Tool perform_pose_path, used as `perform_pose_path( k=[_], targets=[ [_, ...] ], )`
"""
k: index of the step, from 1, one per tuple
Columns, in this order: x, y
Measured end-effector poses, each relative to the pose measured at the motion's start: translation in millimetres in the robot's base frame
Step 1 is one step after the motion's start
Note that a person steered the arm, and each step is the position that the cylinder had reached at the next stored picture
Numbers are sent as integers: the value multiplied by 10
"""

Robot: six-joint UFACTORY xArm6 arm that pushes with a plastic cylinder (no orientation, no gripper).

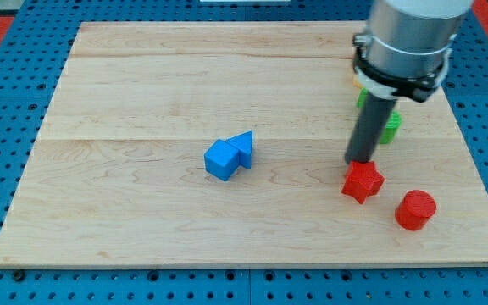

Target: Push the red star into the red circle

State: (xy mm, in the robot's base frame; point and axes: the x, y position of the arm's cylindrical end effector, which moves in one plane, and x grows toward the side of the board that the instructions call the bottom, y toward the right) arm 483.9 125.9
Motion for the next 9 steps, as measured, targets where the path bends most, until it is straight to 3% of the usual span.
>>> perform_pose_path(
  k=[2, 4, 9],
  targets=[
    [68, -576],
    [216, -125],
    [448, 50]
  ],
)
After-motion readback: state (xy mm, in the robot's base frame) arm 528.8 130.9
